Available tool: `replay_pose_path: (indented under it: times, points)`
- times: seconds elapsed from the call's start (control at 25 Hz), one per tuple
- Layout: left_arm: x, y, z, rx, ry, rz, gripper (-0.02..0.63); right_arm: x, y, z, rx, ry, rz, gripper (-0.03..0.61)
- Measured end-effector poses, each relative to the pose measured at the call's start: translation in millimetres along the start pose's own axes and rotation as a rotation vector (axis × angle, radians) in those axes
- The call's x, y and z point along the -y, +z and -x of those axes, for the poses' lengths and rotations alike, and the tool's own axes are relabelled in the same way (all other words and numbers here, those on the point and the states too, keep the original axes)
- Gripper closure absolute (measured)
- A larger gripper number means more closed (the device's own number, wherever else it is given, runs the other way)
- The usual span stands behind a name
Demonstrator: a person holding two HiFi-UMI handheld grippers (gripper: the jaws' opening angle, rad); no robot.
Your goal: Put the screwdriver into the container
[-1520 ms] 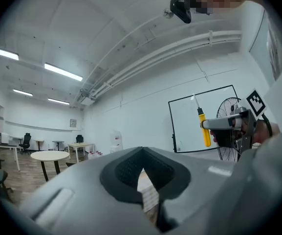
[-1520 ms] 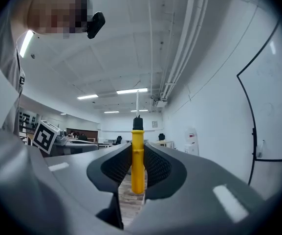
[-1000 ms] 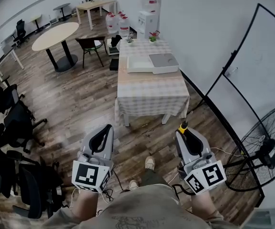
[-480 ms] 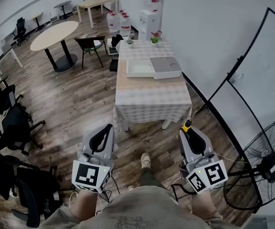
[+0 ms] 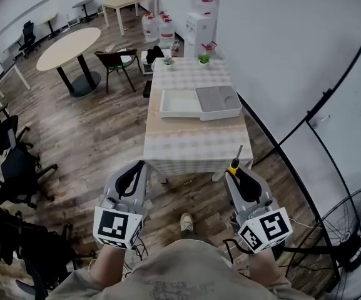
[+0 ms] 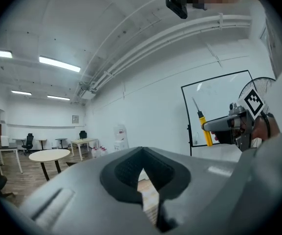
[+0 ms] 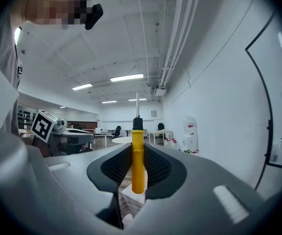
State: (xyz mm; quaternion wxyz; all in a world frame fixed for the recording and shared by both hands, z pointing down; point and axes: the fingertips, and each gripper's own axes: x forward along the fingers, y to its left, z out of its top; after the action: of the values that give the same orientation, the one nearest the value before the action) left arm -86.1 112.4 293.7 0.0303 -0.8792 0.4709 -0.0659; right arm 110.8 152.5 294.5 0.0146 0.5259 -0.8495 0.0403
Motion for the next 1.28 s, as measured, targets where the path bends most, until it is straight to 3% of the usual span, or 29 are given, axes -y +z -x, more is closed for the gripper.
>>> replay_pose_path:
  times: [0.4,0.84,1.28]
  points:
    - [-22,-1,-90,-0.045,0.044,-0.033,0.614,71,-17,-79,-0.056,0.065,-0.012,0.476]
    - [-57,-17,-162,-0.089,0.036,-0.032,0.614,110,-31,-160,-0.104,0.072,-0.027,0.476]
    - [-136,-45,-250,-0.112,0.002,0.067,0.614,145,-57,-280,-0.234,0.047,0.024,0.476]
